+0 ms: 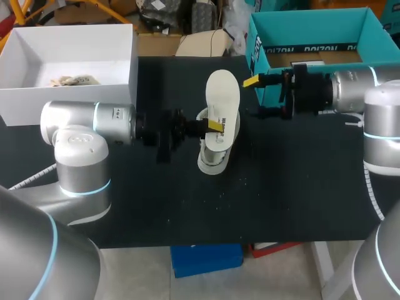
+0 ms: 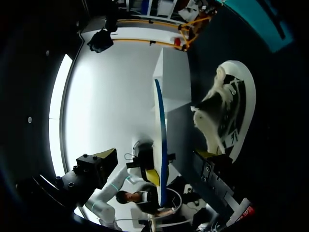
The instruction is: Take the shoe out of the shoebox, open the shoe tongue, remove and reinsert the insole, then place the shoe into the shoebox
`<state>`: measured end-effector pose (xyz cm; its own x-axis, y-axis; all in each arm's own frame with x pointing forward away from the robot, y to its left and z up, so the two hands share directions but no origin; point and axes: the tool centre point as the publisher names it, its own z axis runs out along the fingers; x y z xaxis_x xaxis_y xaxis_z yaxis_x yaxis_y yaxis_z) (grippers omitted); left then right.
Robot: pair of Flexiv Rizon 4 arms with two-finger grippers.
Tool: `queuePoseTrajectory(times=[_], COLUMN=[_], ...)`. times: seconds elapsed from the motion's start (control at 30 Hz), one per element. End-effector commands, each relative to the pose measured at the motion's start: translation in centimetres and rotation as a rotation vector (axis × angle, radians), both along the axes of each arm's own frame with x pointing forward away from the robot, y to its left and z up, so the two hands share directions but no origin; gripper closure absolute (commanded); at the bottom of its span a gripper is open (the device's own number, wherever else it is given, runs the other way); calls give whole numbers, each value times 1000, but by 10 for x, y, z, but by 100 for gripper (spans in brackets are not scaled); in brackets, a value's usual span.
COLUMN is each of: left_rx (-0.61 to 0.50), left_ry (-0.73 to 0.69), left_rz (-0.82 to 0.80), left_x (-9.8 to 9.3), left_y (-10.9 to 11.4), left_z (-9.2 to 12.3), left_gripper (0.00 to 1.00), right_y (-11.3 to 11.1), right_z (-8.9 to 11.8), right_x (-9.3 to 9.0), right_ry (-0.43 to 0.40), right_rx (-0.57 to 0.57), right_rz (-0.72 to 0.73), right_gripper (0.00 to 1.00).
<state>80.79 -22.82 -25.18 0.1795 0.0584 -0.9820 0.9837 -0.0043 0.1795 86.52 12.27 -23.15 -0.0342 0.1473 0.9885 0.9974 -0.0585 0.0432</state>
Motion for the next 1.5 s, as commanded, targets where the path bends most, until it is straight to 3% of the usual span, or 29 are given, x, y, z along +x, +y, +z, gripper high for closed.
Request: queuePoseTrajectory(times=[0.03,0.13,0.17,0.23,0.27,0.33,0.37,0.53,0.6,0.73,0.77,1.03,1.07,1.1,1.27,1.37,1.5], left_rx=[2,2,2,2,2,2,2,2,2,2,2,20,51,94,342,572,742], left_ry=[-3,-3,-3,-3,-3,-3,-3,-3,-3,-3,-3,-14,0,2,-11,12,21], left_rz=[6,6,6,6,6,6,6,6,6,6,6,10,42,67,182,282,296], left_x=[-1,-1,-1,-1,-1,-1,-1,-1,-1,-1,-1,-1,-3,-4,-16,-24,-31], left_y=[-1,-1,-1,-1,-1,-1,-1,-1,-1,-1,-1,-1,0,2,21,33,42], left_z=[0,0,0,0,0,0,0,0,0,0,0,1,3,6,19,23,31], left_gripper=[100,100,100,100,100,100,100,100,100,100,100,100,71,0,0,0,0], right_y=[8,16,19,25,27,31,33,43,44,44,44,43,43,43,43,43,43], right_z=[-6,-9,-11,-13,-14,-15,-15,-16,-17,-20,-20,-20,-20,-20,-20,-20,-20], right_x=[9,7,6,3,2,0,-1,-2,-3,-4,-4,-4,-4,-4,-4,-4,-4], right_ry=[6,1,2,3,3,1,-1,-5,-5,-1,-1,-2,-2,-2,-2,-2,-2], right_rx=[3,11,15,22,23,26,27,18,16,9,0,-19,-19,-19,-19,-19,-19], right_rz=[53,61,64,72,74,78,79,93,95,90,91,86,86,86,86,86,86], right_gripper=[0,0,11,19,33,42,51,55,62,86,100,100,100,100,100,100,100])
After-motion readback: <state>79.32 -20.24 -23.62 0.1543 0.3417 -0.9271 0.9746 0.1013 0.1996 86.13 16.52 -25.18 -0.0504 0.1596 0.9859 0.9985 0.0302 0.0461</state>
